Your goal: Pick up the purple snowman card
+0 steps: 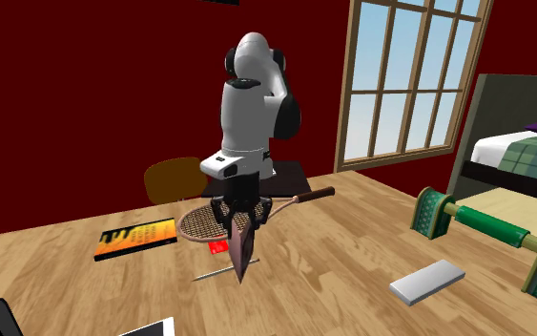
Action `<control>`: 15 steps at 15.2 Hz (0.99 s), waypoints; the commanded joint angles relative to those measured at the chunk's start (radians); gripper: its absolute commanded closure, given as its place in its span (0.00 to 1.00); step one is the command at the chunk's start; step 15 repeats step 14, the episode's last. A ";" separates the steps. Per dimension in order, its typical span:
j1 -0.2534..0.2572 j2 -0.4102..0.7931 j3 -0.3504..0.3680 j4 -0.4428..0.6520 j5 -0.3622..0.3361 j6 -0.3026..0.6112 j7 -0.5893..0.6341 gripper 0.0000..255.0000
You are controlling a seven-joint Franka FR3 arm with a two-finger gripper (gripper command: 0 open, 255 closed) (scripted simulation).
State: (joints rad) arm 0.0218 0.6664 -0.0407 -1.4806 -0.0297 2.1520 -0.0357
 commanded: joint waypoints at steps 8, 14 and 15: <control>0.000 -0.055 -0.001 0.035 0.000 -0.089 -0.004 1.00; 0.000 -0.075 -0.001 0.059 0.000 -0.134 -0.006 1.00; 0.000 -0.075 -0.001 0.059 0.000 -0.134 -0.006 1.00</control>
